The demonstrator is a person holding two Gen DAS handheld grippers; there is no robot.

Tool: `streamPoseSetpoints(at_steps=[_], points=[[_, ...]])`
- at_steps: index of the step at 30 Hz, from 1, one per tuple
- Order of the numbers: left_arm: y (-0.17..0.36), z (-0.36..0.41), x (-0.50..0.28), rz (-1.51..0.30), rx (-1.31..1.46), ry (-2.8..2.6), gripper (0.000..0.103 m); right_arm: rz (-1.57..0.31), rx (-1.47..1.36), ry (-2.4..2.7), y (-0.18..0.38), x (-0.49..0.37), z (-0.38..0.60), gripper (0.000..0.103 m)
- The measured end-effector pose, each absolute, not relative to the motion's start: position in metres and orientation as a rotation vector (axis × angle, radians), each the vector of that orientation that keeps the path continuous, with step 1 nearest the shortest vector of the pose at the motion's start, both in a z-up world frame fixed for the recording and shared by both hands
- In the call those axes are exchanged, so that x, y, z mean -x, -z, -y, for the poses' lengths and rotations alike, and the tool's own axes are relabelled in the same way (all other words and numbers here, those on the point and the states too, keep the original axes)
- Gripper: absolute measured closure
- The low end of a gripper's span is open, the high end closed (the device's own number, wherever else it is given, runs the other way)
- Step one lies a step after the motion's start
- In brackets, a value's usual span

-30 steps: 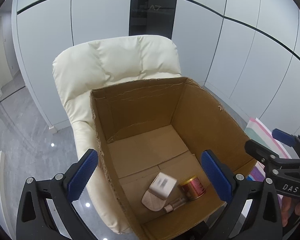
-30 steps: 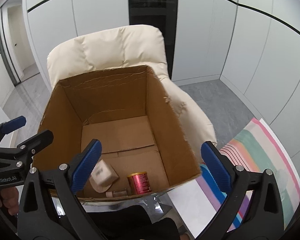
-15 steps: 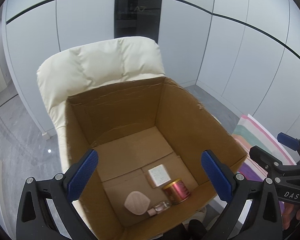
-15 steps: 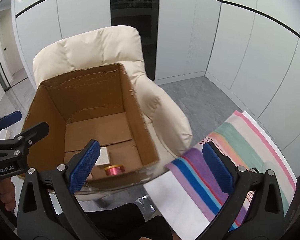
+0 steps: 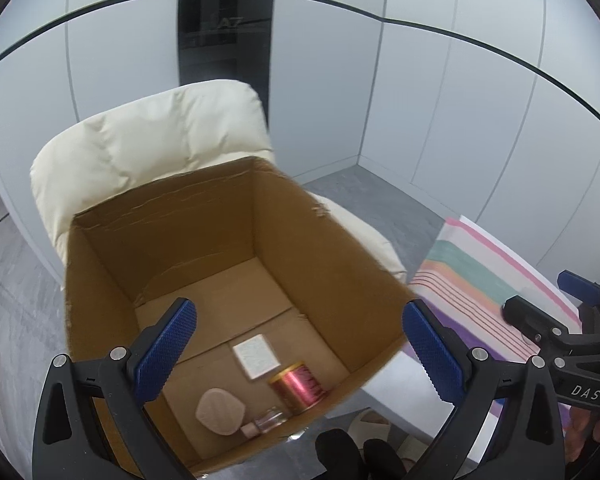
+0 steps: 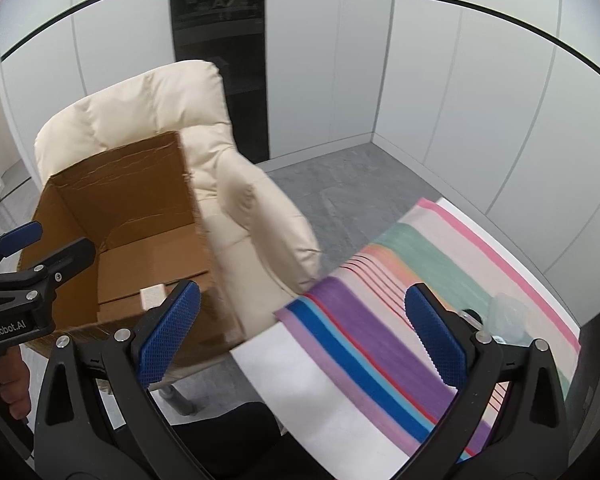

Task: Organize objects
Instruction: 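Move both tools back from the box to the striped table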

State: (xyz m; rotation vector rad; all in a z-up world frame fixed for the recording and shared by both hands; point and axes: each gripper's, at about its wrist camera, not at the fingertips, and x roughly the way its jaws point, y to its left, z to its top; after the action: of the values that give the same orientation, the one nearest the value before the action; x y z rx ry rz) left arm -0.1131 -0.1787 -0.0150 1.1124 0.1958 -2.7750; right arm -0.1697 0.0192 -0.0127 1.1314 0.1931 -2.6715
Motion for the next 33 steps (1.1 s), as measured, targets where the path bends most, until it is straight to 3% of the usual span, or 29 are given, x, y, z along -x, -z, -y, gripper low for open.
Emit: streamPoseSetpoints(at_steps=[33], points=[[0.007, 0.022, 0.136, 0.049, -1.159, 3.013, 0.0, -0.027, -1.231, 2.88, 0.011, 0.132, -0.182, 0.0]])
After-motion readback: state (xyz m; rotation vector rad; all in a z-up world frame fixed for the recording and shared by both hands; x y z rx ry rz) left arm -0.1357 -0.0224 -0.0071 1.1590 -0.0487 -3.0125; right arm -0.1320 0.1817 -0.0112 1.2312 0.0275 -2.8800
